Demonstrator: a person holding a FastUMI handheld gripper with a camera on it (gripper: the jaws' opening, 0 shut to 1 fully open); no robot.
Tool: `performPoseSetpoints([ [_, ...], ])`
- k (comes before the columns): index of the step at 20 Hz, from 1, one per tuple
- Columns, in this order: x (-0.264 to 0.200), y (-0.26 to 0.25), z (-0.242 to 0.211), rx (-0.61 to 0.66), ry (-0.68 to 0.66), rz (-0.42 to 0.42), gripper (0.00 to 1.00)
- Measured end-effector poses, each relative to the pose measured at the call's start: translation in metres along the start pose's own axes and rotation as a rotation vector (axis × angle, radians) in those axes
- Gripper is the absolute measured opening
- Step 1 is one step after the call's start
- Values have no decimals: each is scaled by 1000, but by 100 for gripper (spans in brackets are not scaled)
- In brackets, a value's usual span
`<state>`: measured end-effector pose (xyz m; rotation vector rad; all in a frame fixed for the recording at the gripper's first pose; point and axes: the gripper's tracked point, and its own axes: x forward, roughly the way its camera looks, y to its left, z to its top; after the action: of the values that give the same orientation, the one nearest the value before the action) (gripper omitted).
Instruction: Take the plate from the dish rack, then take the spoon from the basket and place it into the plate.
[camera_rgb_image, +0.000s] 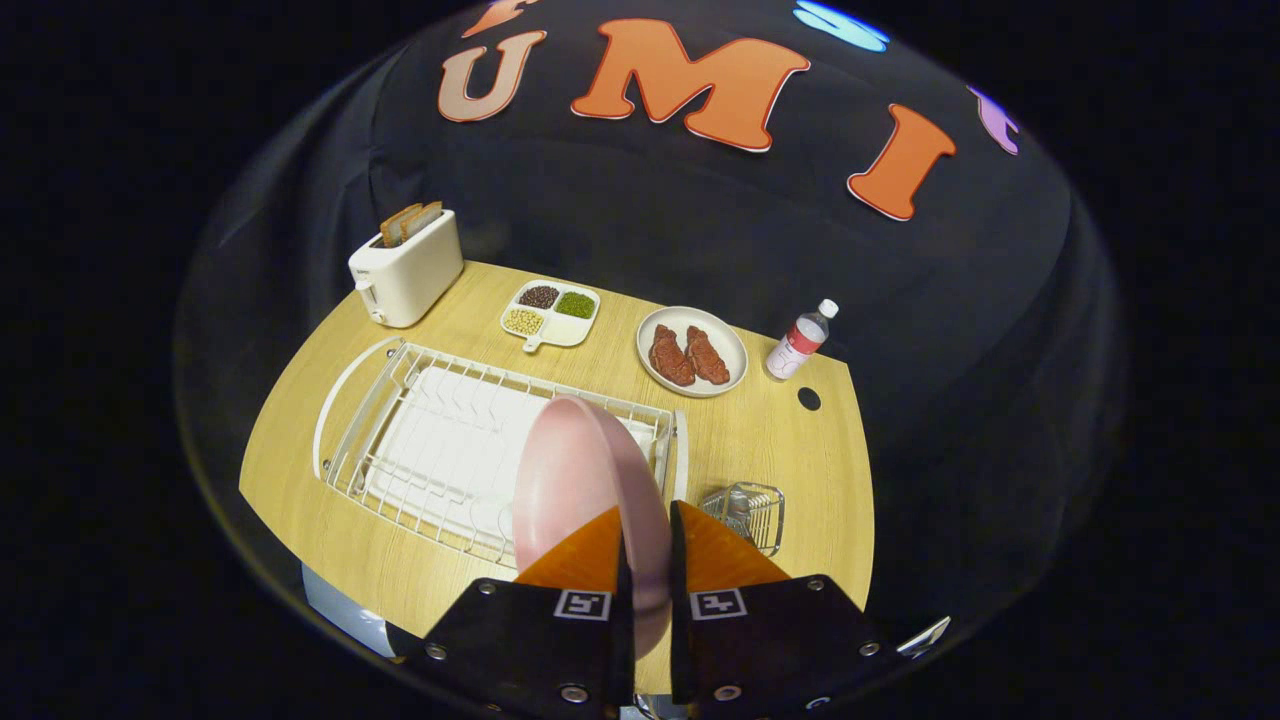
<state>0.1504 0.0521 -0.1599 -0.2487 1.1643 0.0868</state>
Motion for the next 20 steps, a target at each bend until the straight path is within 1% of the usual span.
performPoseSetpoints([
  [4,-17,12,-49,20,8,87,14],
  [11,-11,27,-139,127,72,165,14],
  [18,14,37,-194,275,141,215,15],
  [20,19,43,-202,330,153,253,15],
])
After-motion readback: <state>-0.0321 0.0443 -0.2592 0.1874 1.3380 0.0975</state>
